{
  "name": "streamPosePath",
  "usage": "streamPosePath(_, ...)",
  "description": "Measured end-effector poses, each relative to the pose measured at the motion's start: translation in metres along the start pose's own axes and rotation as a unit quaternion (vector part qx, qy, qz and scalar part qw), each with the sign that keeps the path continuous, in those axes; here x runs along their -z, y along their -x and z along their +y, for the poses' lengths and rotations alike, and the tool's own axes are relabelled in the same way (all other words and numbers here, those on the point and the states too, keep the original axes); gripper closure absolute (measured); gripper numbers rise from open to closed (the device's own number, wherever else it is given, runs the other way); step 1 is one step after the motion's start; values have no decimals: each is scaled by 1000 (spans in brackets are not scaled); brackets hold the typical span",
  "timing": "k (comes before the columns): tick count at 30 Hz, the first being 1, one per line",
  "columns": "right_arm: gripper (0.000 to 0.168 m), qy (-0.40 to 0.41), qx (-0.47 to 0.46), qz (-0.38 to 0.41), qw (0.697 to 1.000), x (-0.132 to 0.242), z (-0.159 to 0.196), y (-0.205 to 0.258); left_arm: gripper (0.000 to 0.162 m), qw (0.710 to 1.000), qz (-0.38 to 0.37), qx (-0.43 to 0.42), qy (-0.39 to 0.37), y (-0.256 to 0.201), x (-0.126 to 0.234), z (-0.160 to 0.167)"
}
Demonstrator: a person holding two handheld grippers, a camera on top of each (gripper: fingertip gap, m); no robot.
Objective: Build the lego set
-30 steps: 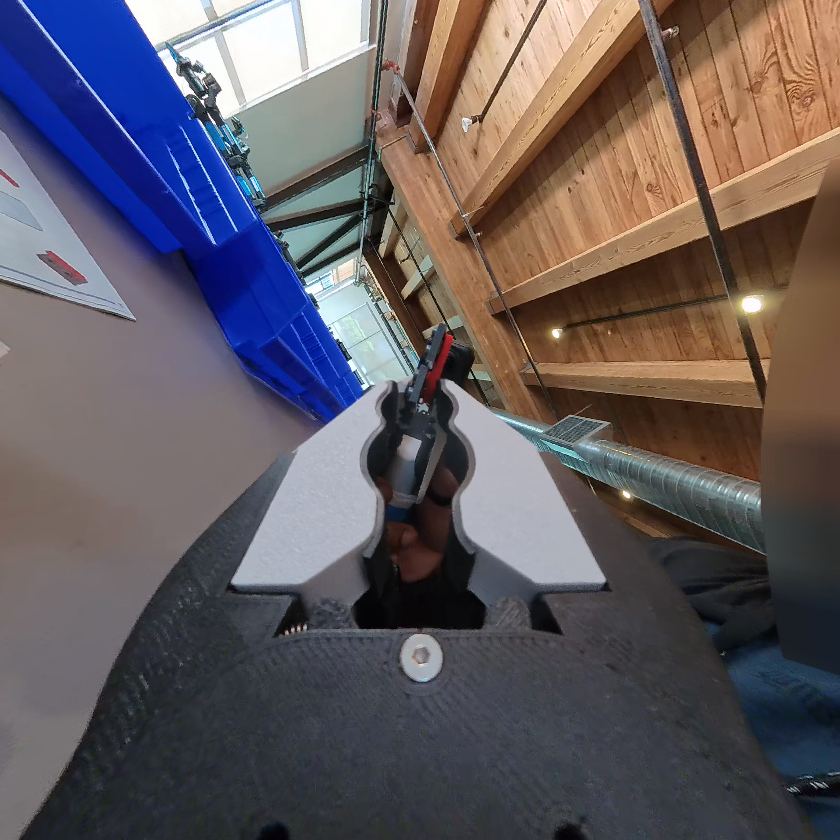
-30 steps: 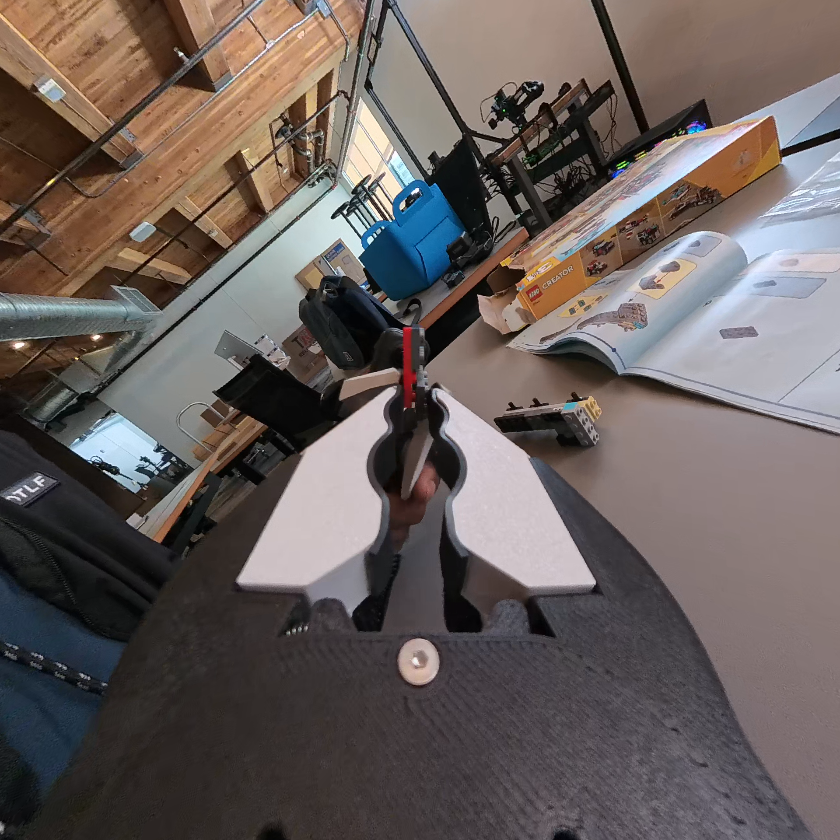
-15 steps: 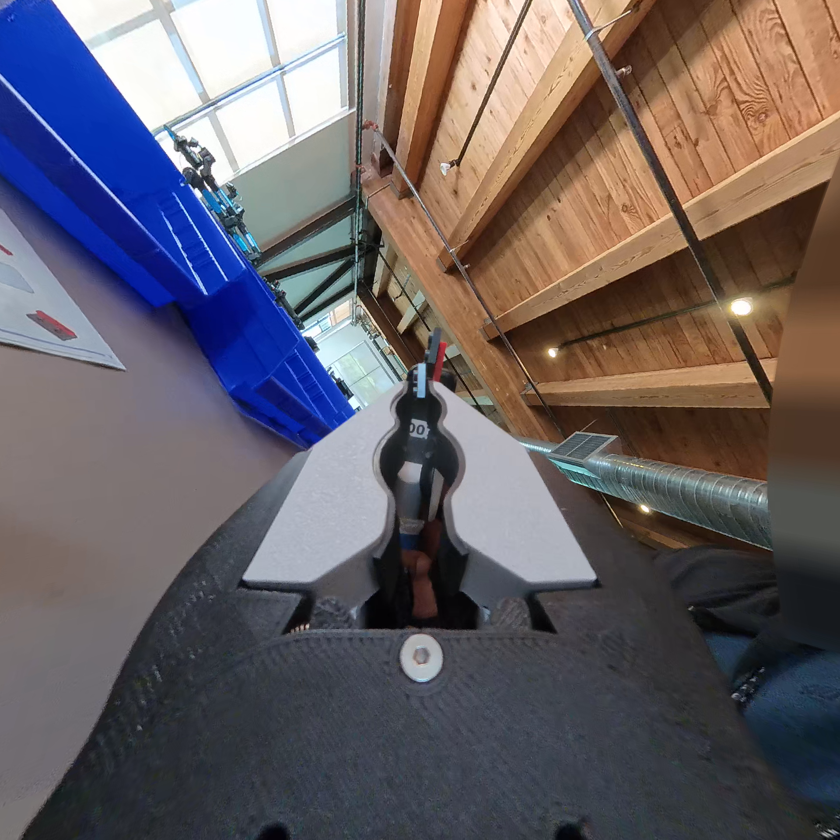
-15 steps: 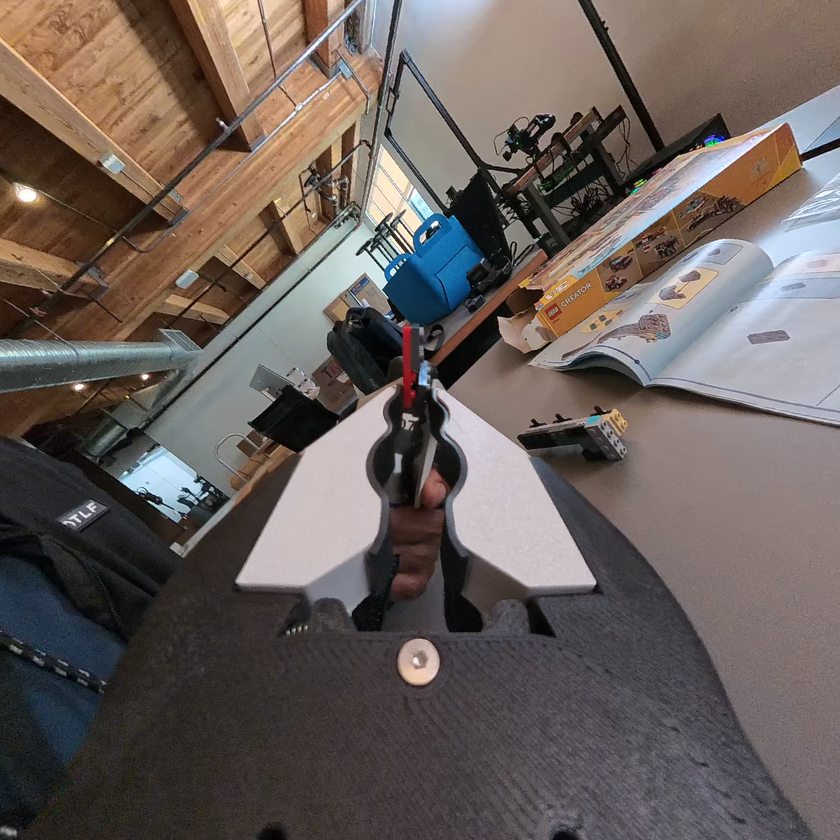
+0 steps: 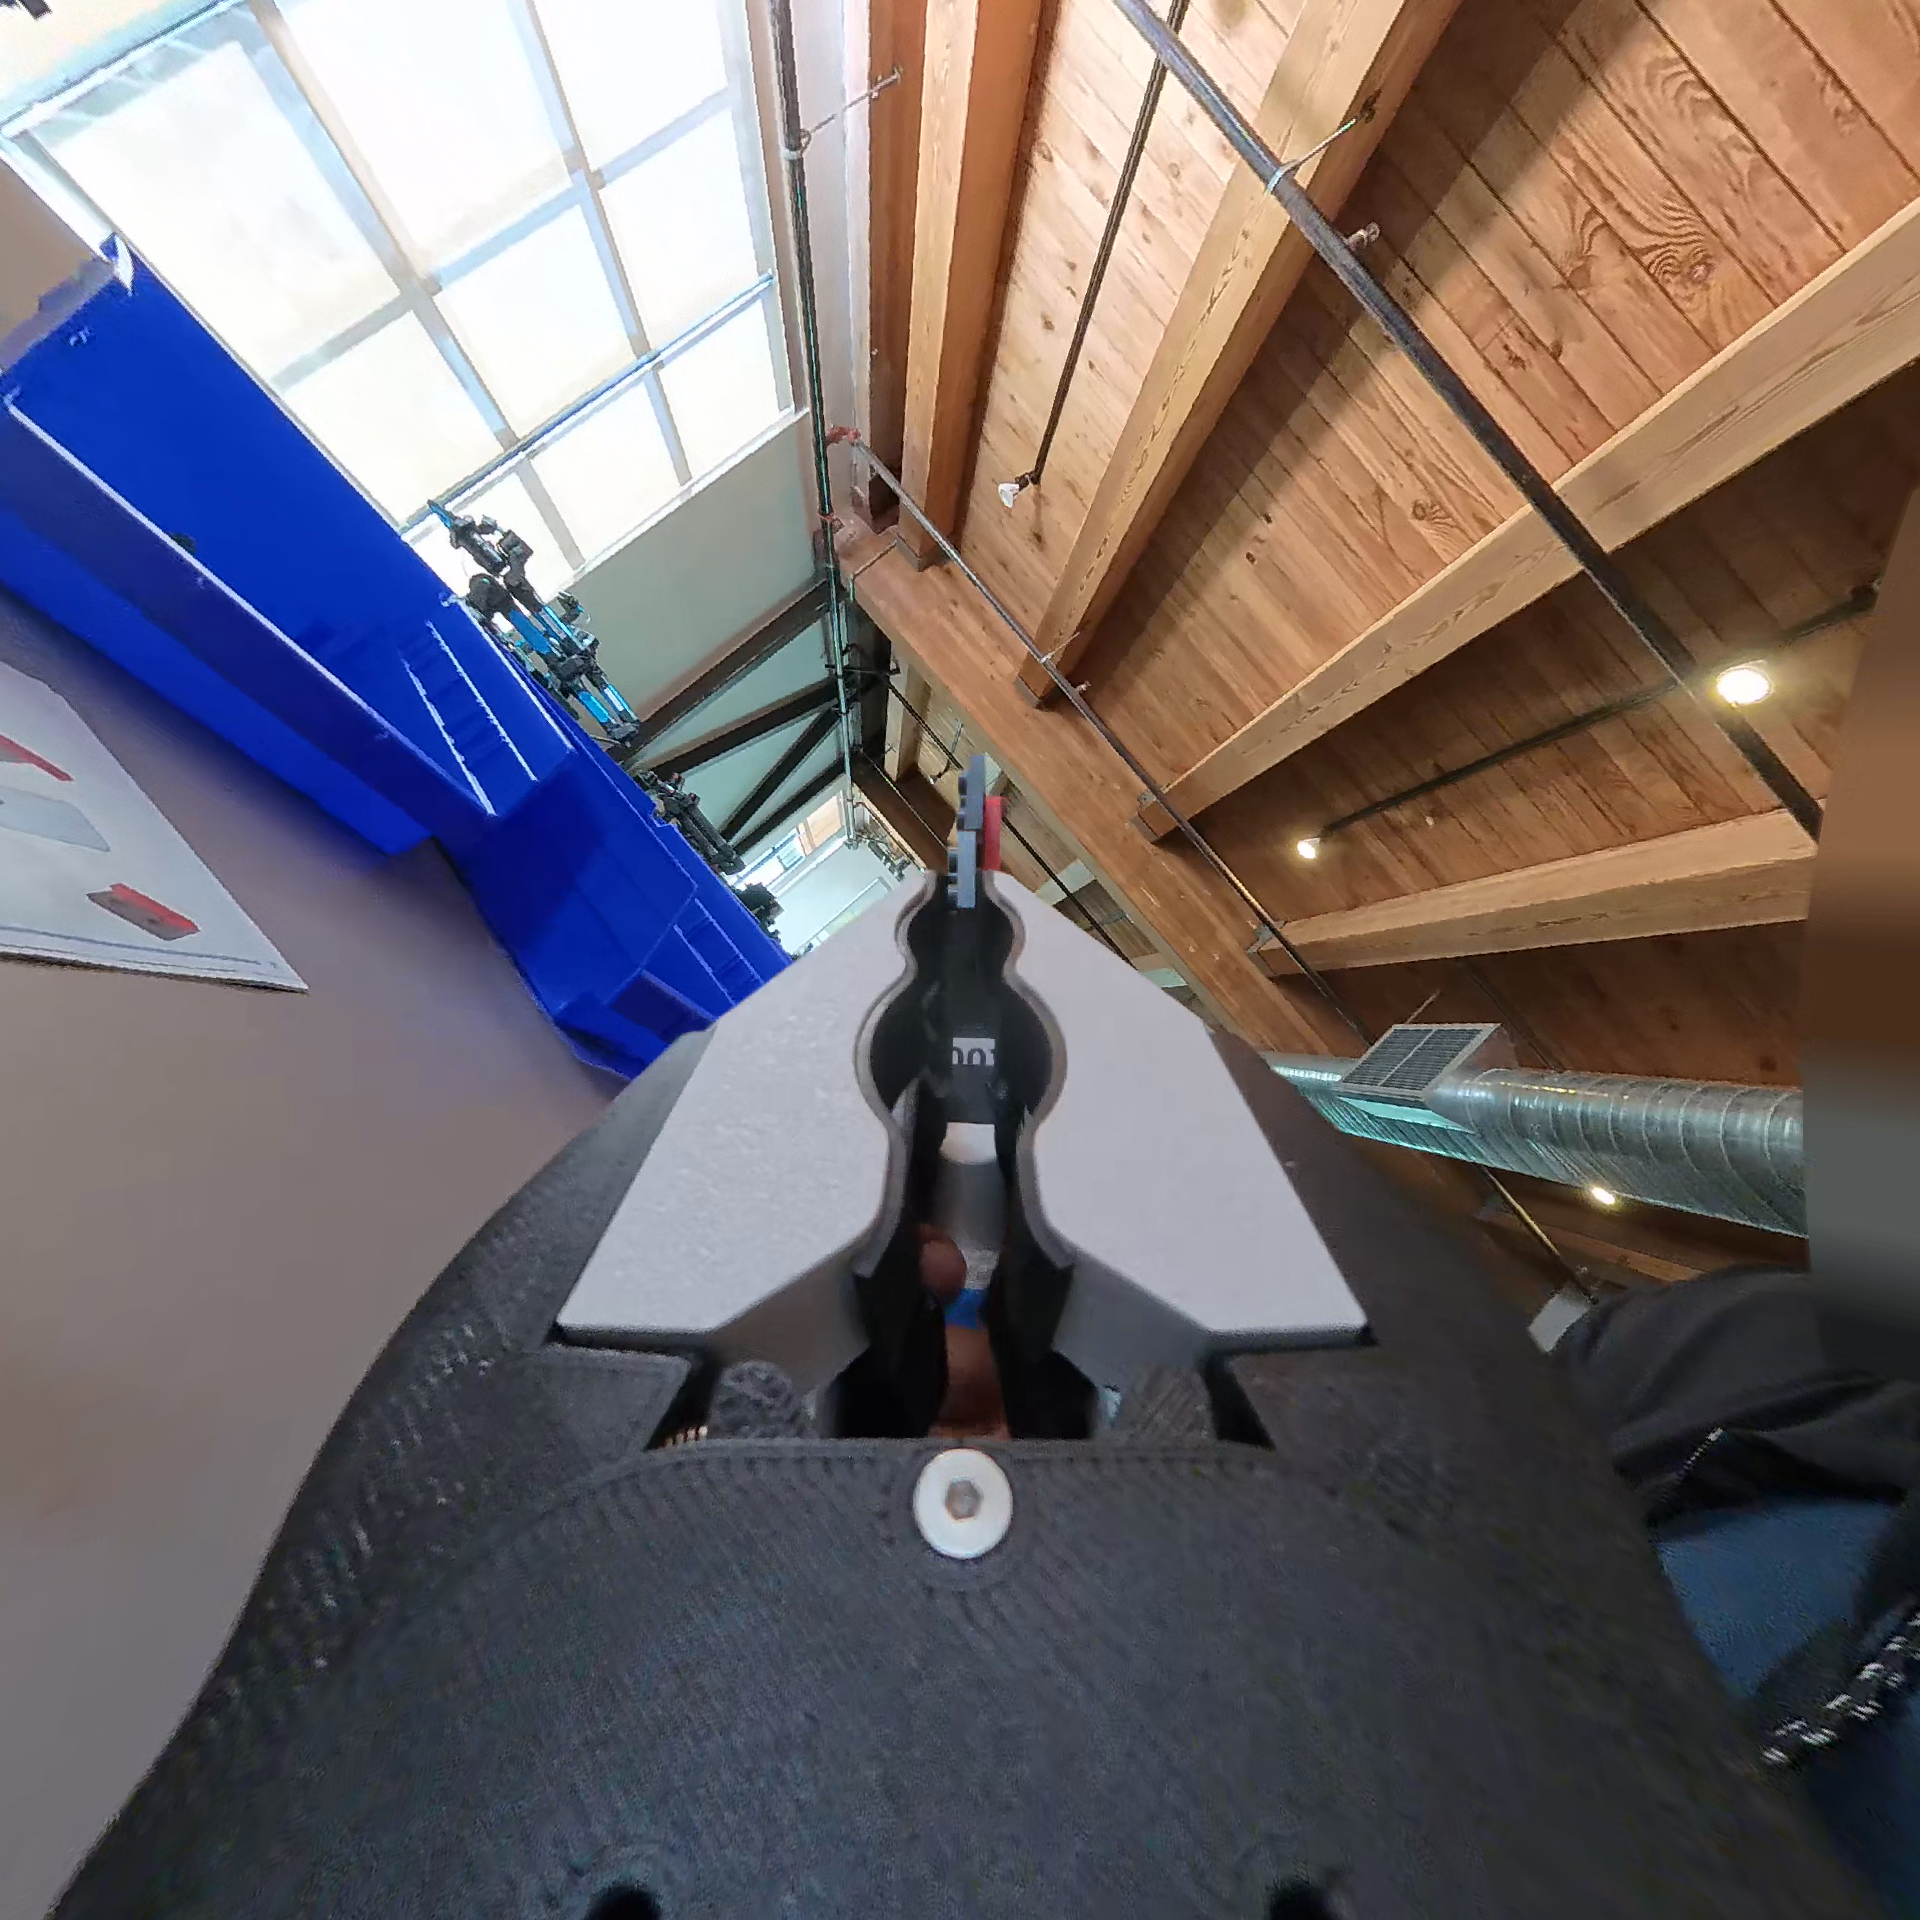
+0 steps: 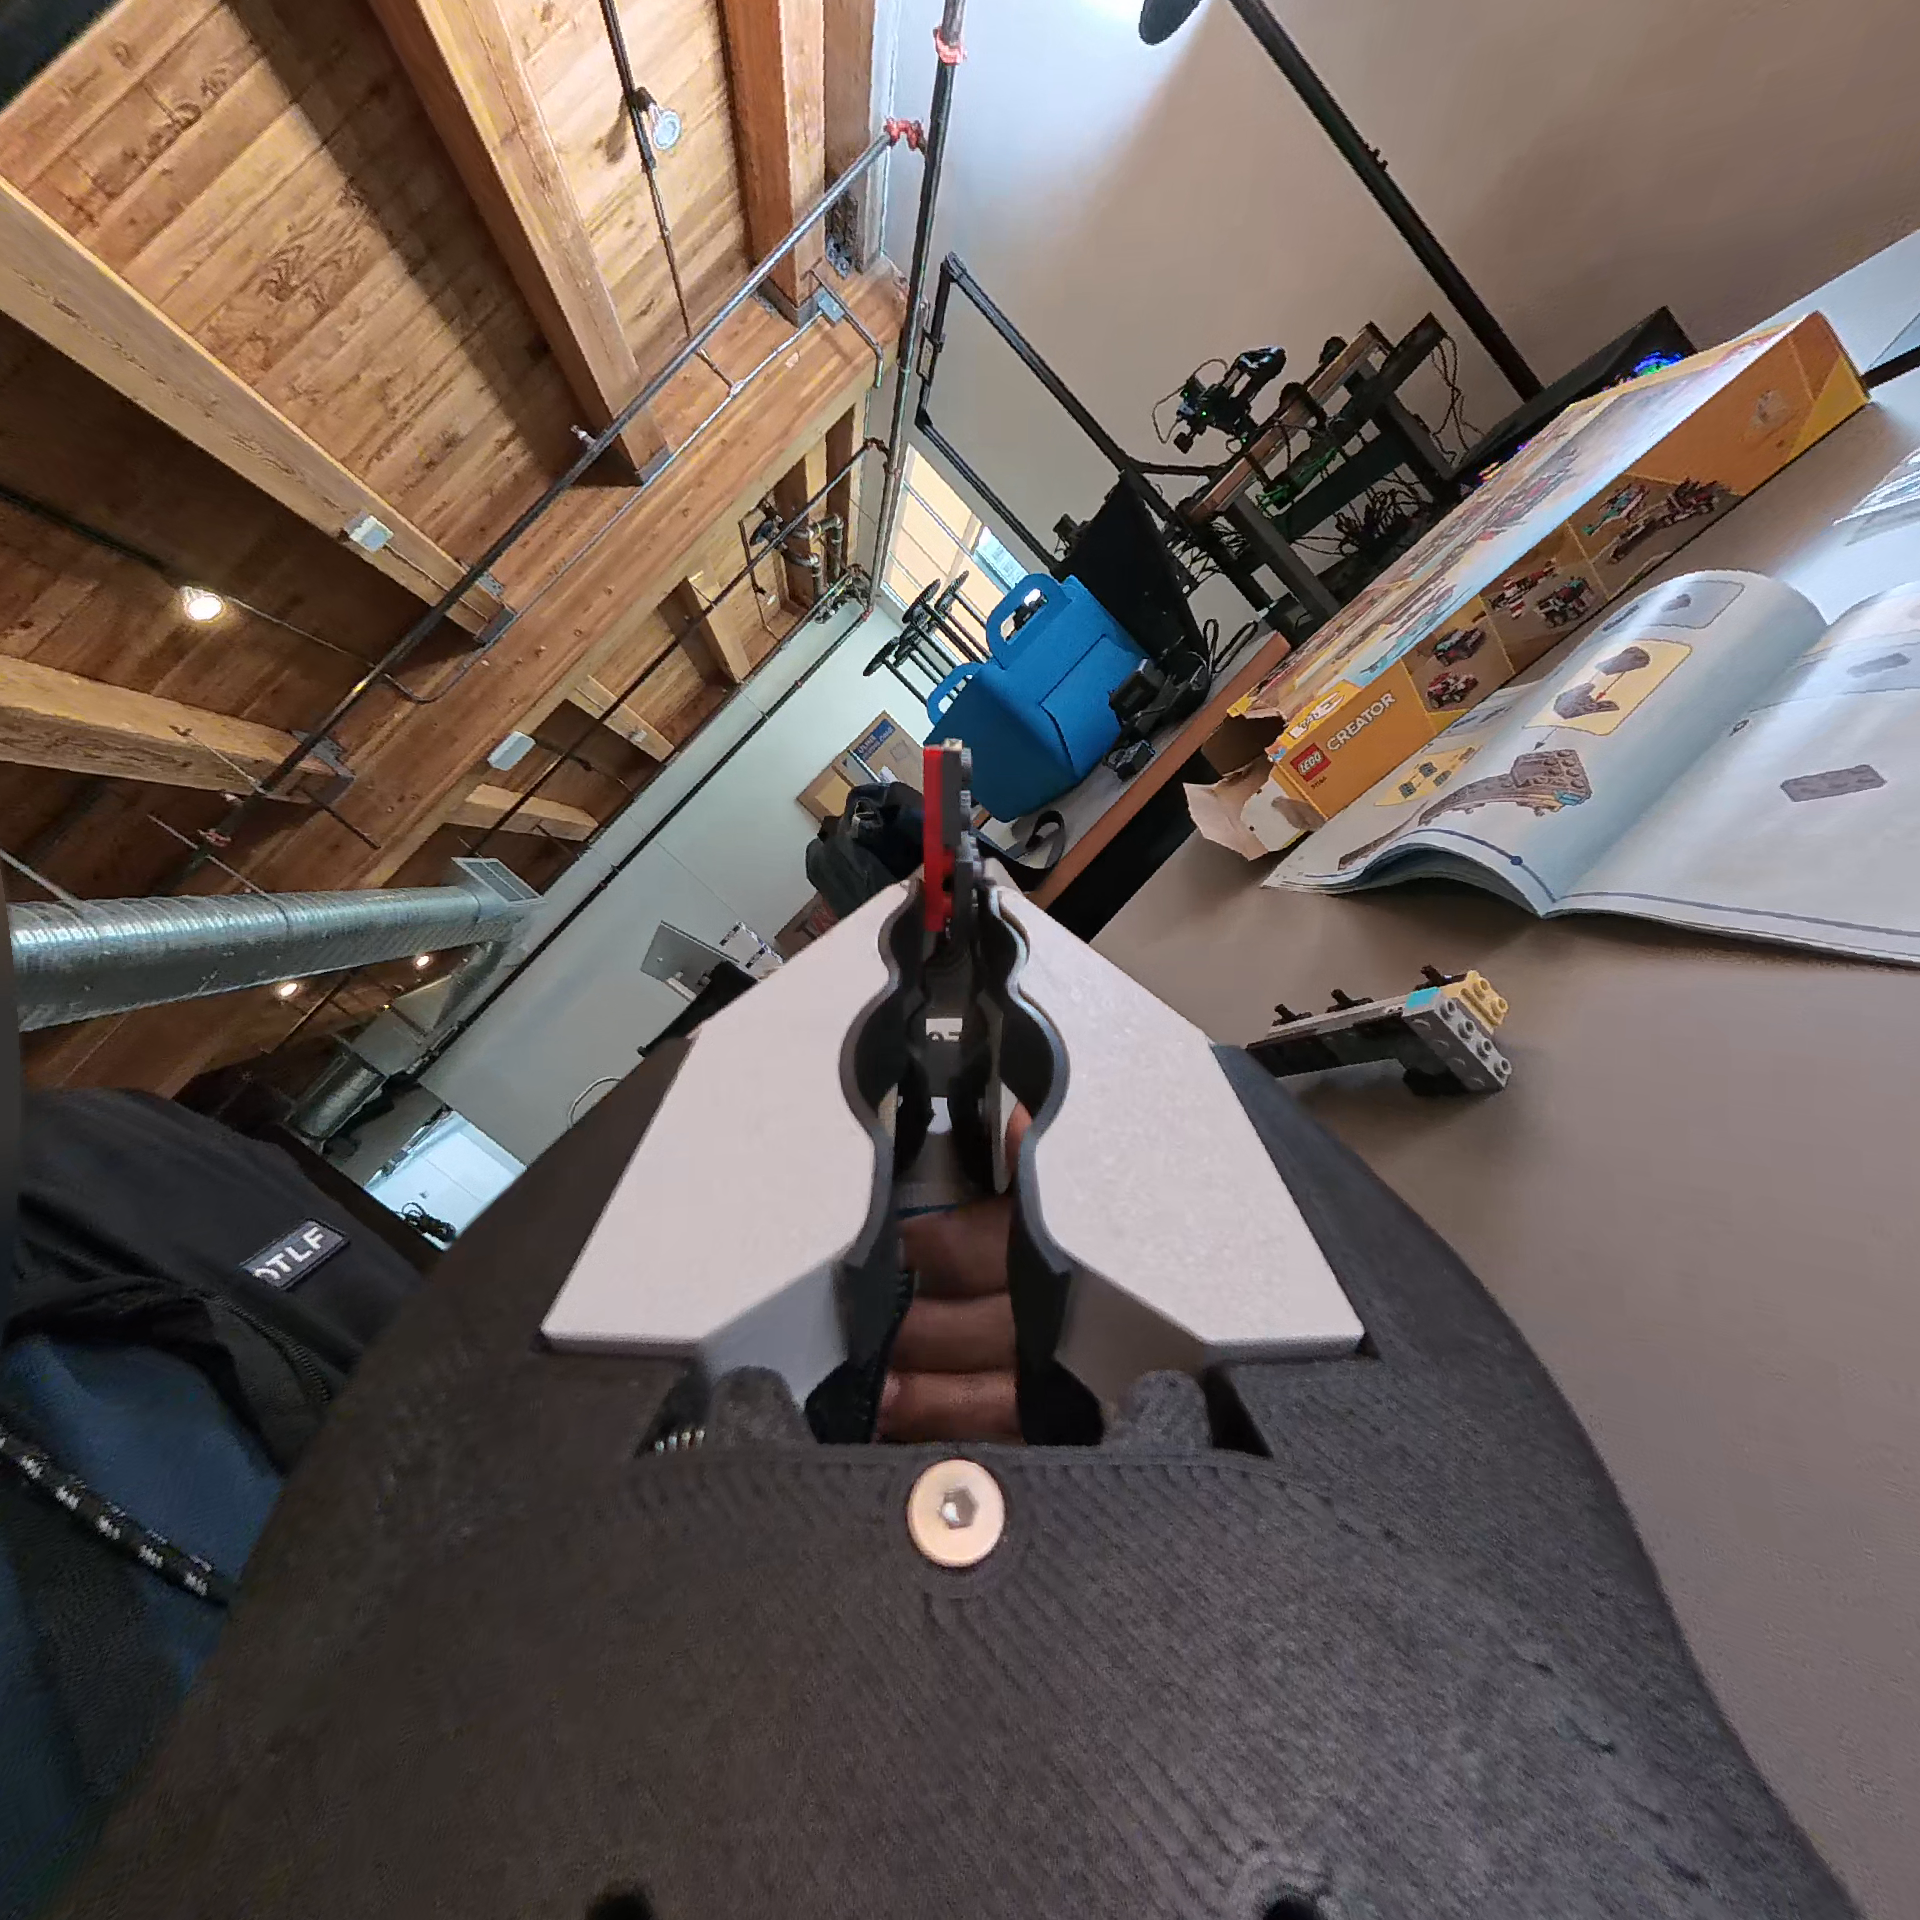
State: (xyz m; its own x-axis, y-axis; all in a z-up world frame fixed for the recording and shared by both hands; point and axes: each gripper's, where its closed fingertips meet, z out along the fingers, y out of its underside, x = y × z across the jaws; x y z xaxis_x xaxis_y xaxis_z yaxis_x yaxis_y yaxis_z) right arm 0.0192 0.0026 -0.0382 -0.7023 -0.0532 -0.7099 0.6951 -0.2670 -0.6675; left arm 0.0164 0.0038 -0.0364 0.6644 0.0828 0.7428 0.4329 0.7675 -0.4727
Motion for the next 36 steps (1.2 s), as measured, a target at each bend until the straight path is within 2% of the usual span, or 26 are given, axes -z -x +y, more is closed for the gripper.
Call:
streamPosePath(15,160,-17,-34,-25,999,-2,-3,6,158,999,5,-31,-27,-7,-1,-5)
streamPosePath(36,160,-19,-55,-38,998,-3,-2,8,158,999,14,-28,-32,-8,-2,-4)
